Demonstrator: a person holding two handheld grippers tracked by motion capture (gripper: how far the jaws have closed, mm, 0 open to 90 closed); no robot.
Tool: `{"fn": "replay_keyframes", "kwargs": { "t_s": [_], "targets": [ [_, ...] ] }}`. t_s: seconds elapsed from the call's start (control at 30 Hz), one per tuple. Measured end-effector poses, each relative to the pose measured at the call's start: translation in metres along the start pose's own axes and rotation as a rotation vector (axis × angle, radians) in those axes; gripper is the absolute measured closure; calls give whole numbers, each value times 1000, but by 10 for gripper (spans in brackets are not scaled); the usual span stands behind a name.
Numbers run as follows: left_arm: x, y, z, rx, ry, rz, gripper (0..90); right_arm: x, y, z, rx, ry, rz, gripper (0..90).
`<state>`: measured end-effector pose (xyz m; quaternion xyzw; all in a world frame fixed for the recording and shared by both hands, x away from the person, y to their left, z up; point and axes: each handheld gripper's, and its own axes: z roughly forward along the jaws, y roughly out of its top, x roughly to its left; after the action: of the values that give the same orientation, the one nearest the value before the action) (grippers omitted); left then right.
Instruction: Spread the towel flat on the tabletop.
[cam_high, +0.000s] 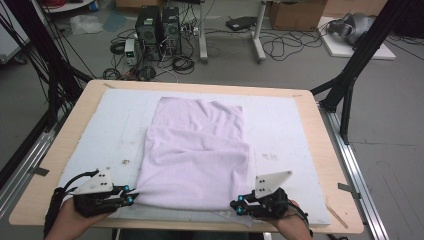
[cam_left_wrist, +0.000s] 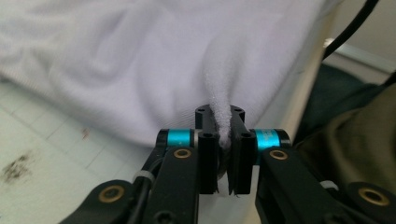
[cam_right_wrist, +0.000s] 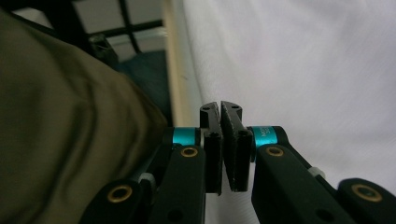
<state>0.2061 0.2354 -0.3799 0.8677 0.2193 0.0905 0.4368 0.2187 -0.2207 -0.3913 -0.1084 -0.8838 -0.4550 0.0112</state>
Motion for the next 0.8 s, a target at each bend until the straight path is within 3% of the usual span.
{"fn": "replay_keyframes", "kwargs": {
  "t_s": [0.07,0.13,0.17,0.27,0.4,0.47,0.5,0.57,0.7,0.8],
  "targets": [
    [2,2,0,-13,11,4,650,5,7,-7,-22,-15,-14,797],
    [11,1,9,-9,22,-18,594,-2,9,-8,-34,-40,1,702],
    [16,-1,16,2,31,-27,550,-9,8,-5,-6,-57,12,676],
    [30,-6,44,38,32,-48,532,-31,-2,15,61,-109,36,569],
    [39,-12,76,131,32,-36,510,-53,-19,44,155,-123,67,564],
    [38,-15,78,103,41,-15,579,-57,-23,46,126,-129,81,678],
    [39,-16,77,105,26,-19,708,-59,-24,45,118,-134,86,748],
    [36,-16,76,109,3,-25,850,-61,-25,44,112,-120,93,863],
    [28,-18,68,114,-13,-15,875,-56,-25,43,112,-82,95,878],
    [15,-21,54,101,-28,-1,877,-41,-23,39,98,-51,70,880]
  ]
}}
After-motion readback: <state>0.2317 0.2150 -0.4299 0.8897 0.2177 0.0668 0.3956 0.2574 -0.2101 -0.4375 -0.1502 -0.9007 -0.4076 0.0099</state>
